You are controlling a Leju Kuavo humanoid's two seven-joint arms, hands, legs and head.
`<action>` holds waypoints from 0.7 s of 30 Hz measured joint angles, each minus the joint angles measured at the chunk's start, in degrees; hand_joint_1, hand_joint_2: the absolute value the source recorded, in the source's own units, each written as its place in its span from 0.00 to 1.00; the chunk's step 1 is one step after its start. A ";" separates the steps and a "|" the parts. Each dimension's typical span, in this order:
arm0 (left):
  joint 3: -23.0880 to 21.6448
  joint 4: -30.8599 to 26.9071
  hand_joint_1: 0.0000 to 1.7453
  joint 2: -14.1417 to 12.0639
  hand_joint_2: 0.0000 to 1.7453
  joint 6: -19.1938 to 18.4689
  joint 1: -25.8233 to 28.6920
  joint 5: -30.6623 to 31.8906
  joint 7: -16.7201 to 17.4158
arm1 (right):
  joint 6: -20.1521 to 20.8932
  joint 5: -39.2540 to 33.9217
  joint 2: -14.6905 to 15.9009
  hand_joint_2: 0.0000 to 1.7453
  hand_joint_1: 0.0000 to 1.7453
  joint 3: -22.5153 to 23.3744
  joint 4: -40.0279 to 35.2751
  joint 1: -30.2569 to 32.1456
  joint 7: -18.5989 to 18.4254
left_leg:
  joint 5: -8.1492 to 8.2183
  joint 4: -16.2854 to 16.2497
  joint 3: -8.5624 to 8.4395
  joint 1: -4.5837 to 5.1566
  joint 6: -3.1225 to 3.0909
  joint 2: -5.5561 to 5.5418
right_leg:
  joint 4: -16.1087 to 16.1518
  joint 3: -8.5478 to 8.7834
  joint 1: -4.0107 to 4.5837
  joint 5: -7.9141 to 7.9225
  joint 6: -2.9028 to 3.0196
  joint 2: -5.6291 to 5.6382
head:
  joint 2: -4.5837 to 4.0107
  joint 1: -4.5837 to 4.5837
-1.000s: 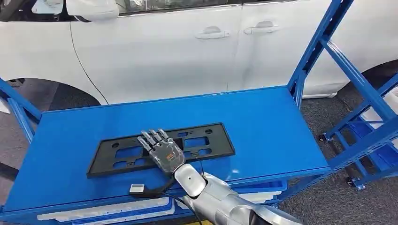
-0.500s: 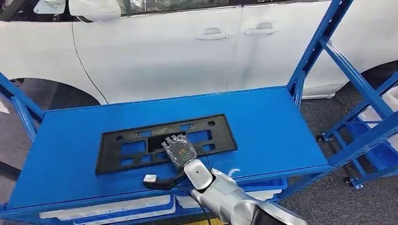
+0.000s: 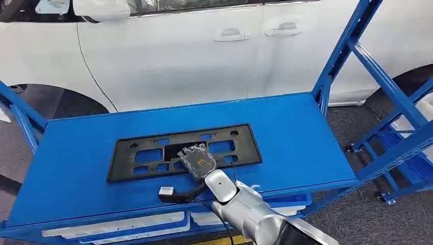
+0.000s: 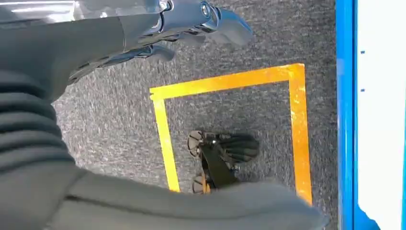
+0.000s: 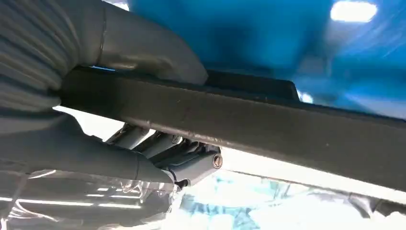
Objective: Take the parts from the cabinet and place them on the table.
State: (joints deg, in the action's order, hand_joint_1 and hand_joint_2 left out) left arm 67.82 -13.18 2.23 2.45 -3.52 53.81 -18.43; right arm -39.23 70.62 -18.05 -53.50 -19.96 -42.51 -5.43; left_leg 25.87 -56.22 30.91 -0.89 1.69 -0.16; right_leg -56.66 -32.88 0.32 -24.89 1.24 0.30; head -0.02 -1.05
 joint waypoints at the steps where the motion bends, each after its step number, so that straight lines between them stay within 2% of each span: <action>1: 0.28 0.00 0.00 -0.07 1.00 0.02 0.00 -0.33 -0.26 | -0.07 0.37 0.04 1.00 1.00 2.08 -1.80 0.16 1.74 | 0.62 -0.76 0.26 -0.25 0.26 0.05 | 0.44 0.25 -0.41 0.35 0.30 -0.17 | 0.00 -0.09; 2: 0.57 0.00 0.00 0.02 1.00 0.00 -0.04 -0.46 -0.48 | -0.11 0.12 0.06 1.00 1.00 4.35 -3.61 0.33 4.29 | 2.32 -2.95 1.25 -0.16 0.43 0.06 | 0.57 0.25 -0.51 0.39 0.58 -0.13 | 0.00 -0.19; 4: 1.09 0.00 0.00 0.04 1.00 -0.20 -0.07 -1.11 -1.02 | -0.26 -1.84 0.04 1.00 1.00 9.44 -7.72 1.30 10.74 | 6.48 -10.90 4.86 -0.38 0.84 0.06 | 0.55 0.17 -0.44 0.37 0.72 -0.12 | 0.02 -0.20; 5: 1.46 0.00 0.00 0.04 1.00 -0.54 -0.08 -1.75 -1.64 | -0.39 -4.42 0.04 1.00 1.00 12.96 -10.32 1.97 15.24 | 8.61 -16.61 7.58 -0.38 1.03 0.06 | 0.49 0.13 -0.37 0.36 0.73 -0.14 | 0.00 -0.20; 6: 1.94 0.00 0.00 0.04 1.00 -0.83 -0.08 -2.25 -2.22 | -0.33 -7.77 0.04 1.00 1.00 15.98 -12.70 2.57 19.03 | 8.85 -19.33 9.04 -0.39 1.17 0.06 | 0.44 0.13 -0.36 0.33 0.72 -0.15 | 0.02 -0.20; 7: 2.38 0.00 0.00 0.04 1.00 -1.25 -0.05 -2.76 -3.00 | 0.13 -12.13 0.04 1.00 1.00 18.08 -15.13 3.20 21.66 | 7.52 -18.48 8.86 -0.40 1.18 0.07 | 0.37 0.17 -0.37 0.27 0.64 -0.17 | 0.00 -0.20; 8: 2.71 0.00 0.00 0.04 1.00 -1.51 -0.04 -3.17 -3.89 | 1.29 -17.31 0.26 1.00 1.00 19.80 -18.57 3.99 24.11 | 5.23 -15.12 7.39 -0.43 1.12 0.09 | 0.27 0.22 -0.41 0.16 0.54 -0.16 | 0.02 -0.20; 10: 3.73 0.00 0.00 0.04 1.00 -2.20 -0.08 -4.72 -6.77 | 7.02 -33.26 1.20 1.00 1.00 22.79 -29.14 6.22 30.06 | -0.19 -4.28 2.35 -0.53 0.99 0.10 | -0.21 0.31 -0.53 -0.23 0.10 -0.14 | 0.00 -0.18; 11: 4.22 0.00 0.00 0.07 1.00 -3.13 -0.12 -5.49 -7.96 | 9.82 -40.53 1.86 1.00 1.00 23.71 -34.53 7.80 32.67 | 0.12 -1.53 1.05 -0.54 0.91 0.03 | -0.40 0.13 -0.41 -0.42 -0.21 -0.14 | 0.00 -0.20; 12: 4.83 0.00 0.00 0.07 1.00 -4.33 -0.25 -6.30 -9.03 | 12.49 -47.85 2.74 1.00 1.00 24.65 -40.63 9.54 34.97 | 0.04 -0.96 1.04 -0.20 0.06 -0.20 | -0.82 -0.25 -0.06 -0.51 -0.51 -0.10 | 0.02 -0.13; 15: 6.42 0.00 0.00 0.07 1.00 -8.00 -0.09 -8.06 -11.04 | 21.83 -65.38 5.63 1.00 1.00 27.22 -57.30 14.40 39.86 | 0.03 -1.28 1.54 -0.04 -1.02 -0.31 | -0.67 -0.40 -0.10 -0.38 -1.45 -0.27 | 0.00 -0.02; 16: 6.73 0.00 0.00 0.07 1.00 -8.44 -0.09 -8.15 -11.21 | 26.35 -70.33 6.69 1.00 1.00 27.75 -61.52 15.35 40.14 | -0.23 -0.92 1.36 -0.31 -1.52 -0.22 | -0.76 -0.39 -0.36 -1.22 -1.90 -0.07 | 0.02 -0.15; 17: 6.88 0.00 0.00 0.09 1.00 -8.59 -0.16 -8.06 -11.26 | 31.96 -74.55 8.20 1.00 1.00 28.37 -65.50 16.23 41.09 | -0.38 -0.92 1.34 -0.25 -1.91 -0.19 | -2.54 -1.04 -0.53 -2.42 -2.24 -0.11 | 0.00 -0.02; 18: 6.91 0.00 0.00 0.07 1.00 -8.63 -0.24 -7.80 -11.23 | 38.14 -77.18 9.75 1.00 1.00 29.15 -69.71 17.53 42.79 | -0.48 -0.92 1.45 -0.22 -2.23 -0.09 | -6.21 -2.69 -0.52 -4.64 -2.45 -0.10 | 0.02 0.02; 19: 6.95 0.00 0.00 0.05 1.00 -8.55 -0.22 -7.60 -11.19 | 43.47 -79.27 10.99 1.00 1.00 30.02 -73.68 19.21 44.44 | -0.51 -0.93 1.51 -0.16 -2.36 -0.08 | -11.35 -5.08 -0.54 -7.23 -2.68 -0.11 | 0.02 0.07; 20: 7.04 0.00 0.00 0.04 1.00 -8.24 -0.24 -7.58 -11.04 | 46.50 -80.00 11.59 1.00 1.00 30.53 -76.24 20.77 44.66 | -0.50 -0.96 1.55 -0.09 -2.37 -0.05 | -16.12 -7.26 -0.55 -9.14 -2.81 -0.11 | 0.02 0.07; 21: 7.19 0.00 0.00 0.04 1.00 -7.66 -0.33 -7.56 -10.69 | 49.49 -79.87 12.17 1.00 1.00 31.00 -78.61 22.47 44.71 | -0.50 -0.98 1.58 -0.03 -2.38 -0.04 | -19.55 -8.88 -0.58 -9.97 -2.86 -0.13 | 0.02 0.07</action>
State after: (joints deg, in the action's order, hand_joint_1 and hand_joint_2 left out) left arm 75.01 -13.18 2.27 -5.21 -3.85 46.25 -29.12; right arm 10.26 -9.25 -5.89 -22.50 -98.57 -20.03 39.28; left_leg 25.37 -57.20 32.49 -0.92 -0.69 -0.21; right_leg -76.21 -41.76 -0.27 -34.86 -1.62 0.17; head 0.00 -0.98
